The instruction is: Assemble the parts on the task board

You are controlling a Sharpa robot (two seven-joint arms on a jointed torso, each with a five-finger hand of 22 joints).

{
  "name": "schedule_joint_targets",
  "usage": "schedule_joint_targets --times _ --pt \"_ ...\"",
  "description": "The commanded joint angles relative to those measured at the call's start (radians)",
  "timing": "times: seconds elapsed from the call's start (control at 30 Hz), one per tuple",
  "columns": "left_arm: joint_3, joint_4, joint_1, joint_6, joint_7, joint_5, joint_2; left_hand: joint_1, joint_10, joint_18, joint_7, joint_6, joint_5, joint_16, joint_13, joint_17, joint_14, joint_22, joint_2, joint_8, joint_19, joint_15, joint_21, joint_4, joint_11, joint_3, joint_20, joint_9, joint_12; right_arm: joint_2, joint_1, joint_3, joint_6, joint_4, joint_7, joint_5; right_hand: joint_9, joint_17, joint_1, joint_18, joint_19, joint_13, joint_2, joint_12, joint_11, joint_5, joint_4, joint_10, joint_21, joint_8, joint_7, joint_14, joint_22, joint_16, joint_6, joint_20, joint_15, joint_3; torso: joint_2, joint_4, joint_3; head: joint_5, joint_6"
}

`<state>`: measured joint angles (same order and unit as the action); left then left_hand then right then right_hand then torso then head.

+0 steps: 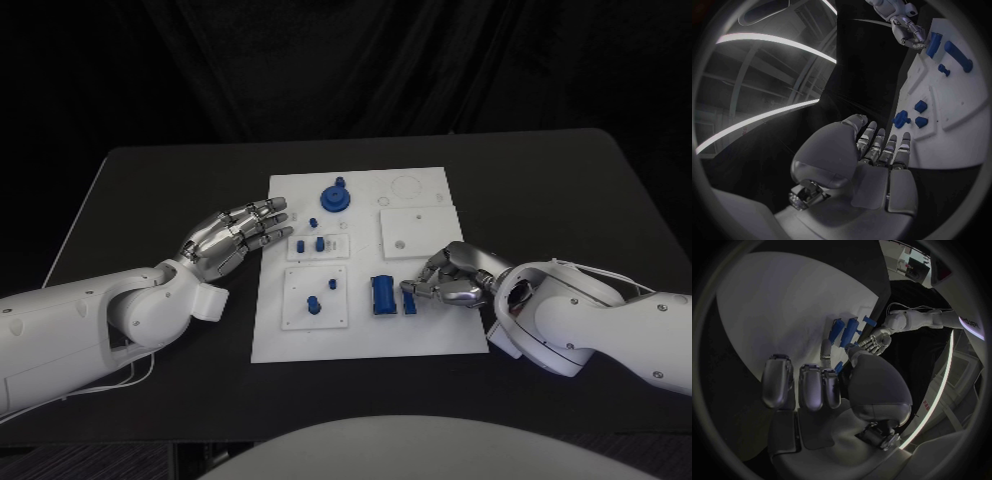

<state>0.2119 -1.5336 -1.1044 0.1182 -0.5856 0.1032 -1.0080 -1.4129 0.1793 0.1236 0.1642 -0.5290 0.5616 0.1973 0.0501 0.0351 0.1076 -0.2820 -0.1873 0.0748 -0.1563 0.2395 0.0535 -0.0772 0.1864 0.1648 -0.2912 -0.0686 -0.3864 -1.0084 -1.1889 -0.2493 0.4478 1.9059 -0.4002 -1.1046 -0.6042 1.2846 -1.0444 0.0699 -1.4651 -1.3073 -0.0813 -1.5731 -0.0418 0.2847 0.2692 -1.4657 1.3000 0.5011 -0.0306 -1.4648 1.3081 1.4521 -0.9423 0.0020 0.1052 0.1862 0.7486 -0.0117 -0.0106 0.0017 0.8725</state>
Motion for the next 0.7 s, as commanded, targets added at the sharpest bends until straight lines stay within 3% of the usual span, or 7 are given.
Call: schedule_joint_targets --times 0.03,0.23,0.47,0.57,0.7 --pt "-0.001 -0.002 0.002 0.016 -0.008 0.002 -0.002 0.008 0.000 -0.006 0.018 -0.006 0.000 0.005 0.002 0.002 0.005 0.000 0.002 0.004 -0.006 -0.002 0.006 0.001 0.005 0.007 -0.002 -0.001 -0.003 -0.017 0.004 0.000 -0.015 0.014 0.030 -0.010 -0.010 0.009 -0.001 -0.008 -0.026 -0.264 -0.005 0.002 0.001 0.018 -0.002 -0.105 0.005 0.016 0.000 -0.061 0.181 0.003 -0.012 0.006 -0.003 -0.018 -0.001 0.0002 0.0002 0.002 0.000" --pt "-0.001 -0.003 0.003 0.013 -0.009 0.002 -0.006 0.008 0.000 -0.006 0.018 -0.008 -0.001 0.006 0.002 0.002 0.006 0.000 0.002 0.004 -0.007 -0.001 0.007 0.001 0.005 0.009 -0.002 -0.001 -0.005 -0.055 0.014 0.000 -0.076 0.043 0.020 -0.009 -0.079 0.021 -0.025 -0.010 -0.030 -0.264 0.008 0.002 -0.013 0.022 -0.002 -0.105 0.016 0.105 0.017 -0.063 0.184 0.010 -0.006 -0.004 0.009 -0.080 0.000 0.0005 0.0001 0.003 0.000" --pt "-0.001 -0.002 0.003 0.013 -0.008 0.002 -0.006 0.008 0.000 -0.006 0.018 -0.008 -0.001 0.006 0.002 0.002 0.006 0.000 0.002 0.004 -0.007 -0.001 0.007 0.001 0.005 0.009 -0.002 -0.001 -0.005 -0.076 0.036 0.000 -0.142 0.060 -0.008 -0.009 -0.139 0.017 -0.036 -0.009 -0.029 -0.264 0.020 0.002 -0.022 -0.011 0.007 -0.105 0.013 0.176 0.027 -0.061 0.183 0.009 0.009 -0.011 0.016 -0.129 -0.001 0.0004 0.0006 0.002 0.000" --pt "-0.001 -0.001 0.004 0.014 -0.008 0.002 -0.006 0.008 0.000 -0.006 0.018 -0.008 -0.001 0.006 0.002 0.002 0.006 0.000 0.002 0.004 -0.007 -0.001 0.007 0.001 0.005 0.009 -0.002 -0.001 -0.005 -0.077 0.045 0.000 -0.154 0.060 -0.015 -0.009 -0.211 0.014 -0.055 -0.009 -0.028 -0.264 0.033 0.002 -0.034 -0.013 0.007 -0.105 0.011 0.259 0.041 -0.061 0.182 0.009 0.021 -0.019 0.025 -0.164 -0.001 0.0005 0.0007 0.004 0.000" --pt "-0.001 0.000 0.005 0.015 -0.007 0.002 -0.006 0.008 0.000 -0.006 0.018 -0.008 -0.001 0.006 0.002 0.002 0.006 0.000 0.002 0.004 -0.007 -0.001 0.007 0.001 0.005 0.009 -0.002 -0.001 -0.005 -0.075 0.050 0.000 -0.153 0.059 -0.016 -0.009 -0.234 0.014 -0.059 -0.009 -0.028 -0.264 0.038 0.002 -0.037 -0.014 0.010 -0.105 0.009 0.283 0.045 -0.061 0.182 0.008 0.030 -0.022 0.028 -0.176 -0.001 0.0015 0.0004 0.006 0.000"
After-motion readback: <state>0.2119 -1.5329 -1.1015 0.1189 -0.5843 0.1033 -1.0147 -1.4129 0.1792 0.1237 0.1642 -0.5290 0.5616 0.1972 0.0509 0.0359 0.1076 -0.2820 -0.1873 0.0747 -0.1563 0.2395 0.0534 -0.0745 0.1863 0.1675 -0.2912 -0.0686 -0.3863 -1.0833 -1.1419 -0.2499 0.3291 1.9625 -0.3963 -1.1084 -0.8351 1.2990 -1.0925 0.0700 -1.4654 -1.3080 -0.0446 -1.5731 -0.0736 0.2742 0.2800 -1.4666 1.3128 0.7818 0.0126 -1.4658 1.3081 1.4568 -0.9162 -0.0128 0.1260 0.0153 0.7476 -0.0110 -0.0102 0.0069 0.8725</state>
